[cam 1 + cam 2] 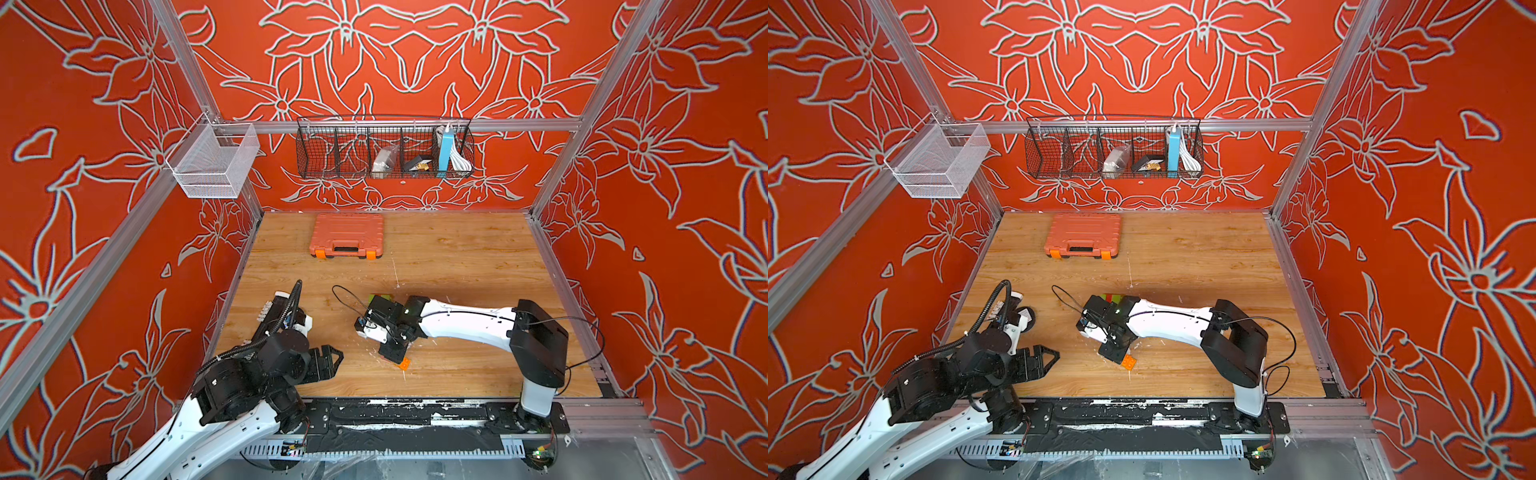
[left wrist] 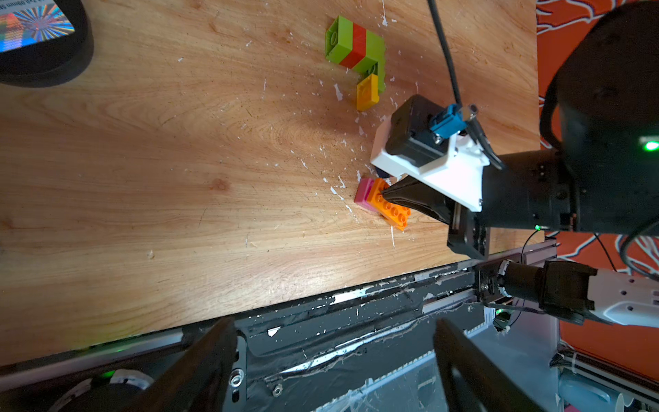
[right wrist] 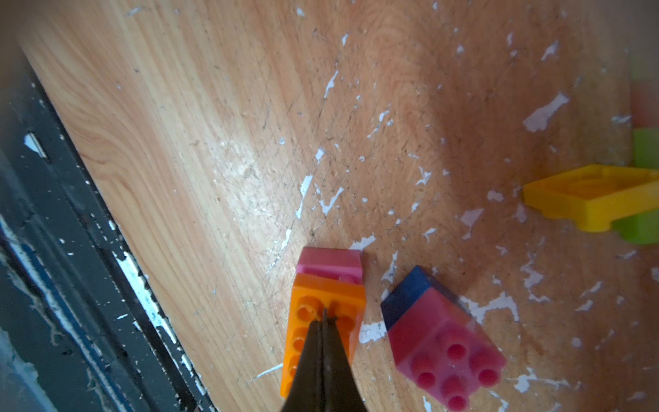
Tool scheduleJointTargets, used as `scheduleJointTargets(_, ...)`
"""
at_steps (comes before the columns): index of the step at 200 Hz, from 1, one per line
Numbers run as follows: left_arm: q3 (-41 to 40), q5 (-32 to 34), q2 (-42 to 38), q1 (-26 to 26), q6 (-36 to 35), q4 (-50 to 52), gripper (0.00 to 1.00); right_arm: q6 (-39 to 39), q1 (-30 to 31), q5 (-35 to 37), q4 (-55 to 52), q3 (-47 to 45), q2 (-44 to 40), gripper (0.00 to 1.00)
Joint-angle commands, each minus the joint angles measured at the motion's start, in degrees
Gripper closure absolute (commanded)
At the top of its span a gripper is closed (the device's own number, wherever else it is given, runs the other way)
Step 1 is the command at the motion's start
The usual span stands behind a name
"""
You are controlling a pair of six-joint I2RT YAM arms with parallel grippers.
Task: Assemble the letter r with lego
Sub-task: Adjust the lego brick at the center of the board.
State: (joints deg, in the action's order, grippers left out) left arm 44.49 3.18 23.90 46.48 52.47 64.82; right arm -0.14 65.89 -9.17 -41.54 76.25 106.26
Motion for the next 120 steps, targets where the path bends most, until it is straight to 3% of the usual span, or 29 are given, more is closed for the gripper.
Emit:
scheduleJointTargets(1,-0.28,-0.1,0.36,-0.25,-0.61,-0.22,0.13,-1.99,-0.24,-0.58,-1.6,-0.38,2.86,1.0)
scheduleJointTargets(101,-0.46,-0.05,1.36,-0.25,-0.79,-0.78,0.13,-6.45,-1.73,0.09,-3.36,0.5,0.71,1.0)
scheduleJointTargets(120,-0.46,-0.02,1.77,-0.25,-0.79,-0.94,0.13,-6.08,-1.68,0.12,-3.78,1.12,-0.47,0.93)
